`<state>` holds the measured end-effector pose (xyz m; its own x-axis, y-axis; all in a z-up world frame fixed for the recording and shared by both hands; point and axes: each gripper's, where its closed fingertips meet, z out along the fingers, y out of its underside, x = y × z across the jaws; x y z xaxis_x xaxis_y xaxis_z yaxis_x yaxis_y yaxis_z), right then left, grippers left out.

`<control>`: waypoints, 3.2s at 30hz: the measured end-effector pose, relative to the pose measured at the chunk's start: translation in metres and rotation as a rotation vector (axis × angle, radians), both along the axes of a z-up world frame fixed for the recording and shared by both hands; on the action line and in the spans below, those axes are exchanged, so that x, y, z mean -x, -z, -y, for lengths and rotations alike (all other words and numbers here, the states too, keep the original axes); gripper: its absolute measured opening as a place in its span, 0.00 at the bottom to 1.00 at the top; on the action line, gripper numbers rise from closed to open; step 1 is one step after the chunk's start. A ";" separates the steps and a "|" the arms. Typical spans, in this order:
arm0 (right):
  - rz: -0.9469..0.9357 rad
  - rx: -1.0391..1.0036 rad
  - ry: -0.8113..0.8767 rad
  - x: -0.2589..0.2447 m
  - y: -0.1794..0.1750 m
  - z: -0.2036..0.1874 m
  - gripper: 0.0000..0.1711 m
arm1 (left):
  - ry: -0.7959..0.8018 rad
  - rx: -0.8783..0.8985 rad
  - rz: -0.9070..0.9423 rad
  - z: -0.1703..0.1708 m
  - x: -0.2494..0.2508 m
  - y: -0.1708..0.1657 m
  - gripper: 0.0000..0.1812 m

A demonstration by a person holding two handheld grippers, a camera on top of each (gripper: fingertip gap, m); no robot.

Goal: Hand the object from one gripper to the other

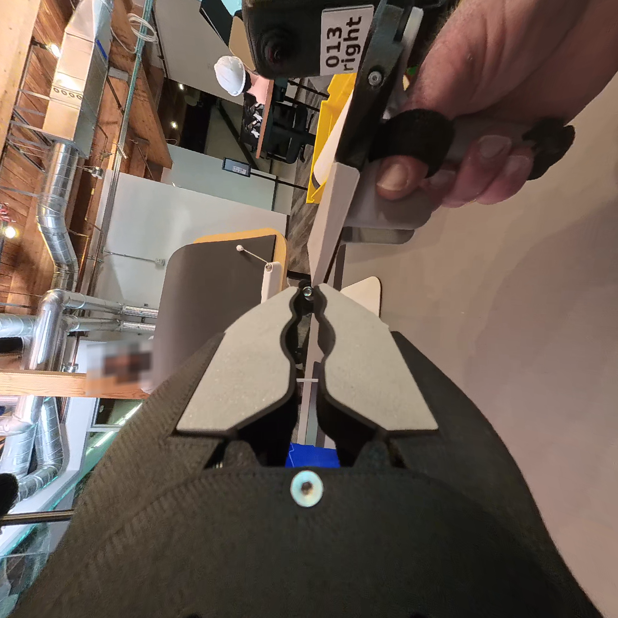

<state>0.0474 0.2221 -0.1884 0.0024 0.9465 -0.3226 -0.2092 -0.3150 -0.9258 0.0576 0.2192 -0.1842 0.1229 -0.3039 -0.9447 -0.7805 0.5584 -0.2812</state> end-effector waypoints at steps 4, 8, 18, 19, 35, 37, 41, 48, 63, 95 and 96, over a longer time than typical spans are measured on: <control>0.000 0.011 -0.022 0.000 0.000 0.001 0.04 | 0.010 -0.008 -0.014 0.001 0.000 0.001 0.03; -0.004 0.014 -0.036 0.001 -0.001 0.003 0.04 | 0.016 0.020 -0.004 0.003 0.000 0.000 0.03; -0.021 0.027 -0.060 0.001 -0.002 0.005 0.04 | 0.026 0.036 -0.011 0.005 0.001 -0.002 0.03; -0.022 0.026 -0.060 0.001 -0.003 0.005 0.04 | 0.026 0.040 -0.009 0.005 0.001 -0.002 0.03; 0.232 -0.581 0.242 0.001 -0.001 0.004 0.18 | 0.089 0.761 0.389 0.006 0.015 -0.010 0.03; 0.307 -0.753 0.308 0.003 0.001 0.007 0.18 | 0.088 0.889 0.412 0.007 0.015 -0.007 0.03; 0.507 -1.138 0.434 0.007 0.012 0.008 0.16 | 0.068 1.125 0.399 0.013 0.014 0.002 0.03; 0.680 -1.431 0.526 0.009 0.023 0.006 0.13 | 0.012 1.399 0.451 0.010 0.012 0.007 0.03; 0.748 -1.396 0.459 0.011 0.039 0.004 0.04 | -0.063 1.430 0.336 0.013 0.005 0.032 0.03; -0.030 0.144 -0.380 0.002 0.002 0.038 0.03 | 0.132 0.208 -0.073 0.013 -0.008 0.006 0.25; -0.036 0.148 -0.402 0.001 0.002 0.041 0.03 | 0.136 0.192 -0.091 0.013 -0.008 0.007 0.25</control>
